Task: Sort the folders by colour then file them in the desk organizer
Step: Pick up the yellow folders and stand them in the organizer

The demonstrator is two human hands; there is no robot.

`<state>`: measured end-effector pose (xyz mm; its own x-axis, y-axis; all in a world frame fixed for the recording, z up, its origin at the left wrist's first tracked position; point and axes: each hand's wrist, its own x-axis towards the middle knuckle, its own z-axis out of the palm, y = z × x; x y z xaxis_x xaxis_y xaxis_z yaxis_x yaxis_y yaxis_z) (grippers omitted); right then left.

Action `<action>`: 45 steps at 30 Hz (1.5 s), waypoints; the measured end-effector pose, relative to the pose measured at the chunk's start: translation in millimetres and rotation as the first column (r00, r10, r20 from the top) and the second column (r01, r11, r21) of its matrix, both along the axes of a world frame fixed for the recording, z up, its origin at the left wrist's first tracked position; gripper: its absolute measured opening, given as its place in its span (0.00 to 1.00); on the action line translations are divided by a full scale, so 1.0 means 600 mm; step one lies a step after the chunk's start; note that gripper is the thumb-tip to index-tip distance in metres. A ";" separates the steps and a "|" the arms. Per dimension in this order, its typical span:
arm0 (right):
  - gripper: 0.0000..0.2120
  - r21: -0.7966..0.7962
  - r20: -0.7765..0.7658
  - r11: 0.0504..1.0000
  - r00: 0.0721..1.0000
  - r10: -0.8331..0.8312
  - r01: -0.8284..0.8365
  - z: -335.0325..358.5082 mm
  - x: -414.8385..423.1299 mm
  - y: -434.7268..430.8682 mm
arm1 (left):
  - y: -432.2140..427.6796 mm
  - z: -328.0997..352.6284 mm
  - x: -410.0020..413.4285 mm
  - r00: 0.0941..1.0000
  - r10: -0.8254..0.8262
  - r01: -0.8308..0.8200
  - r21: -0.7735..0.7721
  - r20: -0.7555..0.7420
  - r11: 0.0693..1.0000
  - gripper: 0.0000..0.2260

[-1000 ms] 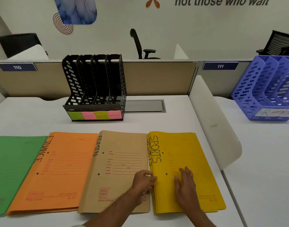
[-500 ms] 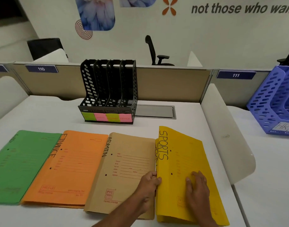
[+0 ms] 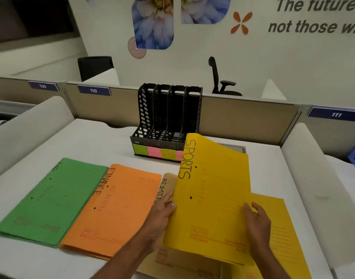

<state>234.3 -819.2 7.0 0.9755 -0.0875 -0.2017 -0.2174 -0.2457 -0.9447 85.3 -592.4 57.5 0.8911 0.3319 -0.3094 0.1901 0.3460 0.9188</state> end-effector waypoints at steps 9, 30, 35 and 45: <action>0.23 0.122 -0.010 0.992 0.999 -0.033 0.034 0.010 -0.021 0.159 | 0.103 0.015 -0.012 0.998 0.045 -0.047 0.044 0.032 0.998 0.16; 0.26 0.089 0.074 0.957 0.960 0.269 -0.275 0.085 0.030 0.505 | 0.405 0.065 0.049 0.923 0.356 -0.385 0.400 0.148 0.831 0.15; 0.30 0.064 0.073 0.945 0.946 0.316 -0.321 0.097 0.004 0.562 | 0.453 0.096 0.100 0.872 0.408 -0.490 0.496 0.270 0.717 0.17; 0.20 0.487 -0.103 0.785 0.867 0.487 -0.383 0.164 0.019 0.691 | 0.492 0.111 0.217 0.796 0.410 -0.604 0.526 0.446 0.599 0.22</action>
<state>245.8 -404.5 105.4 0.8152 0.4841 -0.3181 -0.3951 0.0632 -0.9164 215.6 -297.2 123.9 0.5246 0.7771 0.3478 -0.1052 -0.3462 0.9323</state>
